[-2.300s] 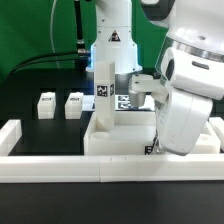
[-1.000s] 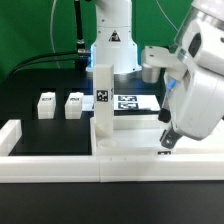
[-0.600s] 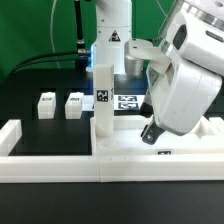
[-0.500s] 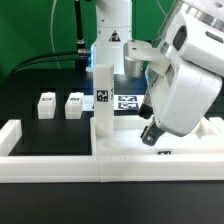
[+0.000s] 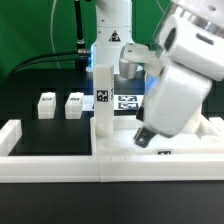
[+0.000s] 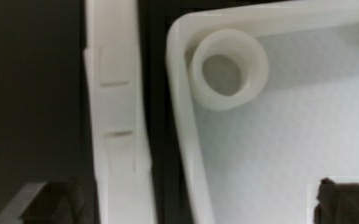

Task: Assemble desk

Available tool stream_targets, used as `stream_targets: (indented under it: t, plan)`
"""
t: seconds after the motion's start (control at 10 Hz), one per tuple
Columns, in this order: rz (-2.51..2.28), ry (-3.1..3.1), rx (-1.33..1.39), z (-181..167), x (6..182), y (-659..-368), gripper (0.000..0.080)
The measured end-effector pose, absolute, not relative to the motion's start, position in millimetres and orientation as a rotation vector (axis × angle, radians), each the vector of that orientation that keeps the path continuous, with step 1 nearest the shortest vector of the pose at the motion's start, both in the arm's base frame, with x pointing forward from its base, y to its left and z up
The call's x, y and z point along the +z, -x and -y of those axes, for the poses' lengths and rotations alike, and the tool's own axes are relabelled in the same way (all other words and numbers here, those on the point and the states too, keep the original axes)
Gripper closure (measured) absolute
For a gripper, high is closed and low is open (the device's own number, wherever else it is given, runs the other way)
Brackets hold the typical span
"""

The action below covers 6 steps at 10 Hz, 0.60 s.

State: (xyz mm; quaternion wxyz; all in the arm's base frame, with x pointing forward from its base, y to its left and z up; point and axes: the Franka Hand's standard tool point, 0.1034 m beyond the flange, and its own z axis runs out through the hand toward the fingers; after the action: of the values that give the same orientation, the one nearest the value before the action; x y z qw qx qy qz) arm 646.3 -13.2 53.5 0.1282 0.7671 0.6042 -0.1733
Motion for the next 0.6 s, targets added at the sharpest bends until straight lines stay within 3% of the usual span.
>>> stream_targets:
  t: [0.3,0.6]
  plan:
    - [-1.208,-2.505,-0.42,26.6,53.6,-641.1,0.015]
    - [-0.964,-2.59,-0.373,24.8,52.4,-640.7,0.015]
